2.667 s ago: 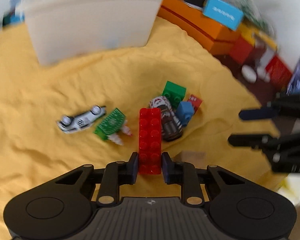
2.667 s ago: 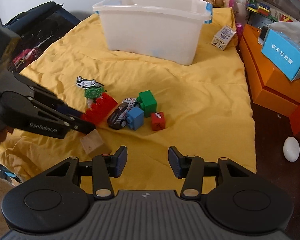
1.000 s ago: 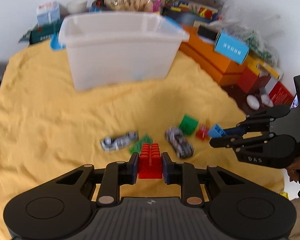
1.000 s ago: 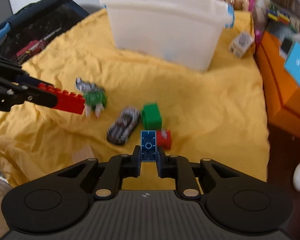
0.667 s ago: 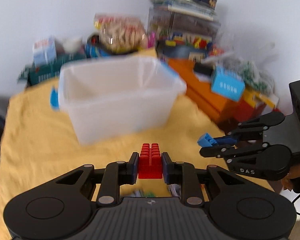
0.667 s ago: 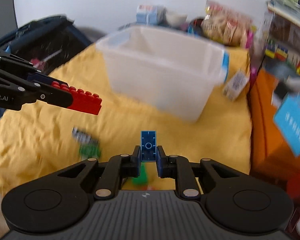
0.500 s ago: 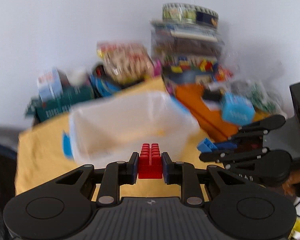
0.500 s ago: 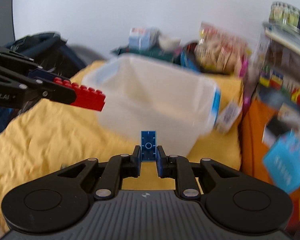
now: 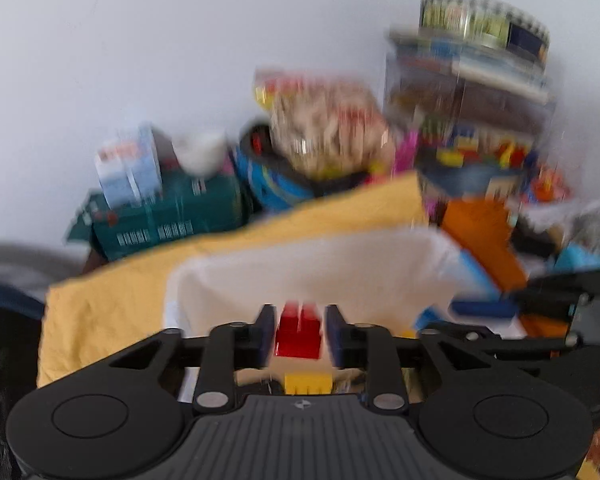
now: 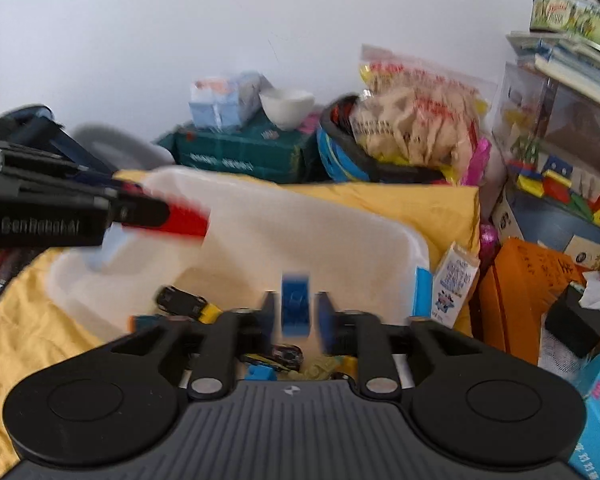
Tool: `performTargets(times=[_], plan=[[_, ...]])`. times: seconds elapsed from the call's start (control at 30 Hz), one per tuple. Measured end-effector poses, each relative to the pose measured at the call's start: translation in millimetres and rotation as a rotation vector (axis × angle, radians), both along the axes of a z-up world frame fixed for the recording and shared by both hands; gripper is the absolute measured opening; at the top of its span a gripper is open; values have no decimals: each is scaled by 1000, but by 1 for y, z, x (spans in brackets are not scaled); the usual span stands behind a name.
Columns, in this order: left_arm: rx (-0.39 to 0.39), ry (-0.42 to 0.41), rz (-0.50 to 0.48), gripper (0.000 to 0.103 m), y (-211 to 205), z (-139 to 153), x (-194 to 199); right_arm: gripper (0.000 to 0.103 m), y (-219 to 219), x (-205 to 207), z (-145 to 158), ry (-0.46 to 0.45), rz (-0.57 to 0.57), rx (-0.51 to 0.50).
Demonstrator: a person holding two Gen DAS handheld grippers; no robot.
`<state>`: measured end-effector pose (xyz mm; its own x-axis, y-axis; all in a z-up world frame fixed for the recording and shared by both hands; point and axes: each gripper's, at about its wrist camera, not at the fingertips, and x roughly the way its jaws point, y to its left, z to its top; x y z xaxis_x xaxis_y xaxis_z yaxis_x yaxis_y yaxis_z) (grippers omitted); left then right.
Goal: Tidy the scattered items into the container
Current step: 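Carry both bricks over the white bin and open both tools, then grasp the green card toy with the left tool while the right tool grasps the green Duplo brick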
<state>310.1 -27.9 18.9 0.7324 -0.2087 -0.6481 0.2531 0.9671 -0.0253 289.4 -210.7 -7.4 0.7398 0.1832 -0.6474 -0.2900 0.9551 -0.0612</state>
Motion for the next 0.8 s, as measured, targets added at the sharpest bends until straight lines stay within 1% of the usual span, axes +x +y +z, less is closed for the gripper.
performTargets(times=[0.03, 0.13, 0.2, 0.23, 0.27, 0.33, 0.4, 0.43, 0.5, 0.53, 0.63, 0.7, 0.73, 0.77, 0.8], plan=[[-2, 18, 13, 46, 2, -5, 1, 47, 0, 0, -2, 2, 2, 4], [-48, 45, 19, 50, 10, -13, -5, 47, -1, 0, -6, 5, 20, 4], [-71, 54, 33, 52, 16, -13, -15, 49, -5, -5, -3, -10, 22, 17], [-77, 48, 41, 57, 19, -11, -24, 53, -8, -10, 0, -21, 21, 28], [-76, 39, 50, 65, 22, -9, -35, 57, -12, -17, 3, -39, 21, 44], [-54, 15, 56, 75, 26, -8, -61, 60, -23, -33, 10, -75, 32, 75], [-27, 4, 71, 75, 29, -10, -85, 60, -28, -53, 12, -90, 50, 83], [-21, 6, 68, 75, 31, -14, -101, 60, -30, -64, 11, -87, 58, 67], [-22, 33, 72, 75, 33, -25, -123, 59, -31, -84, 5, -62, 68, 22], [-32, 63, 72, 75, 34, -34, -136, 58, -32, -94, -1, -38, 73, 5], [-74, 158, 69, 75, 36, -62, -163, 56, -34, -123, -22, 50, 81, -7], [-87, 194, 61, 75, 36, -80, -178, 55, -35, -139, -38, 102, 88, -13], [-73, 200, 69, 75, 35, -87, -186, 52, -33, -146, -46, 125, 93, -25], [-65, 214, 62, 74, 33, -94, -192, 45, -31, -152, -54, 147, 97, -44], [-70, 230, 43, 74, 31, -99, -197, 41, -28, -156, -61, 168, 104, -57]])
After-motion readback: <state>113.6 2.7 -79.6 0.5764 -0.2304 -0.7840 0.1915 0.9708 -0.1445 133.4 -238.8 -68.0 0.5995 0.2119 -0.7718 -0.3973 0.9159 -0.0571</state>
